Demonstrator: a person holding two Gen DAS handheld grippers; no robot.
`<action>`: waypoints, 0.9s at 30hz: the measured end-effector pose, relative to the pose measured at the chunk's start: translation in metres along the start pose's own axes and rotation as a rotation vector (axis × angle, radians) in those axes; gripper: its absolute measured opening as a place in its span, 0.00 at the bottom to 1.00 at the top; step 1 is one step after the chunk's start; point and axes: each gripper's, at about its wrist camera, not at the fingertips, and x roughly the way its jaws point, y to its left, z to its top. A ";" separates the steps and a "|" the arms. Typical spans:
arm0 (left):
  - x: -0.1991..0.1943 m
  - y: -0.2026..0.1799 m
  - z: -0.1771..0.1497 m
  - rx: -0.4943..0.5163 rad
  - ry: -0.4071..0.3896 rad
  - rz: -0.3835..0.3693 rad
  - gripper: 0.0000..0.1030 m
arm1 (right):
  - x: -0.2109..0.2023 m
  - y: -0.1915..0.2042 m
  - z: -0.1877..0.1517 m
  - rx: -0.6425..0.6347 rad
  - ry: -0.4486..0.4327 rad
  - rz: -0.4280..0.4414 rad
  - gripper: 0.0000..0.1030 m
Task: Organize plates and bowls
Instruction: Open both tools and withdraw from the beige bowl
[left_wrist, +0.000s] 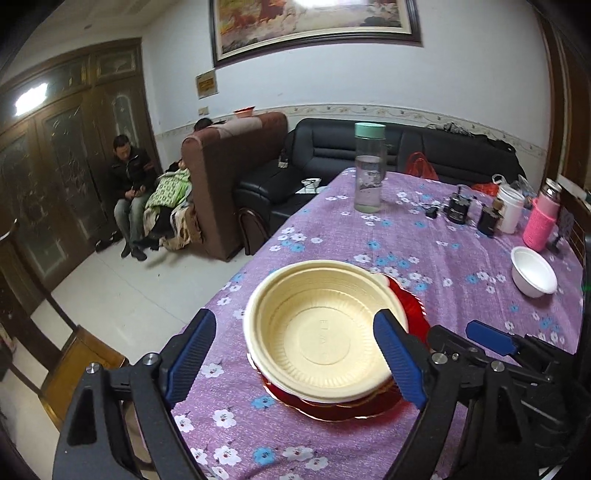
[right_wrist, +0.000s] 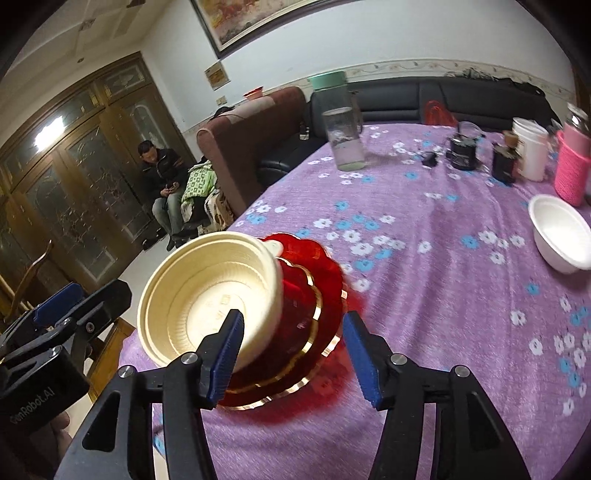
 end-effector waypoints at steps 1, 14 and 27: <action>-0.001 -0.004 0.000 0.009 0.000 -0.003 0.84 | -0.003 -0.005 -0.001 0.011 -0.001 -0.003 0.59; -0.011 -0.065 -0.004 0.129 0.003 -0.065 0.85 | -0.041 -0.075 -0.014 0.134 -0.035 -0.073 0.60; -0.012 -0.139 0.000 0.242 0.006 -0.142 0.85 | -0.074 -0.160 -0.017 0.277 -0.084 -0.148 0.60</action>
